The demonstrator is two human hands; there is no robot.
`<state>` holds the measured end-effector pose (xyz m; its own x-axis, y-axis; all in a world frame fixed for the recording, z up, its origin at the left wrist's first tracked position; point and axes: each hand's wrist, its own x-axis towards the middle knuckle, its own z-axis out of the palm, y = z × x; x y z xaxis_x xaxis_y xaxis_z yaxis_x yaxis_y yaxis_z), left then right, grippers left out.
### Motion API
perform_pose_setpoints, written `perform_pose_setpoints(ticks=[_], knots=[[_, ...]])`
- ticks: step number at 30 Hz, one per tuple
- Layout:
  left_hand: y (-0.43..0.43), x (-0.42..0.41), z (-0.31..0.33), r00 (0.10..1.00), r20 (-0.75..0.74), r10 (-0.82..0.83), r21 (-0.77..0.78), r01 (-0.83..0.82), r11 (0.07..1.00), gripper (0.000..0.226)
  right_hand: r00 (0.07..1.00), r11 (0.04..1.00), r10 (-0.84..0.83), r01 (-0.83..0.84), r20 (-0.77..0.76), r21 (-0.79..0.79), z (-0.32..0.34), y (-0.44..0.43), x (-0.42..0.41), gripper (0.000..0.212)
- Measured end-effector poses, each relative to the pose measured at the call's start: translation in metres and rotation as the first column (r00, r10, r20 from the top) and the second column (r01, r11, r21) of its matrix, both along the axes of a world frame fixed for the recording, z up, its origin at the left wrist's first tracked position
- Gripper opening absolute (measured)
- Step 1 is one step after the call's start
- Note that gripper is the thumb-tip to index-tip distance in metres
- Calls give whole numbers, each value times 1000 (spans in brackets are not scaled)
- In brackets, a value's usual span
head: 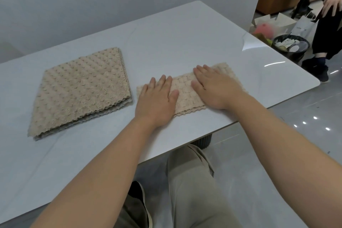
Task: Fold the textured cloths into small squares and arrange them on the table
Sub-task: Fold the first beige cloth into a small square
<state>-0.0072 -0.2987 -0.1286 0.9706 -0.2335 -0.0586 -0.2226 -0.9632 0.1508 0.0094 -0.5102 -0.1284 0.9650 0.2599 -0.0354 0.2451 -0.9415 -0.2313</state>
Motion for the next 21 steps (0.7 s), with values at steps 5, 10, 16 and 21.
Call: perform_pose_setpoints(ticks=[5,10,16,21], knots=[[9,-4,-1,994,-6,112,-10,-112,994,74,995,995,-104,104,-10,5,-2,-22,9,67],[12,-11,2,976,-38,213,7,-213,977,76,982,982,-186,186,-10,-36,4,-29,14,69],[-20,-2,15,994,109,14,-54,-8,998,60,986,998,55,-47,154,-51,22,8,1,59],[-15,0,-5,999,49,-16,-2,16,1000,61,997,999,33,-32,68,-15,-3,10,-7,60]])
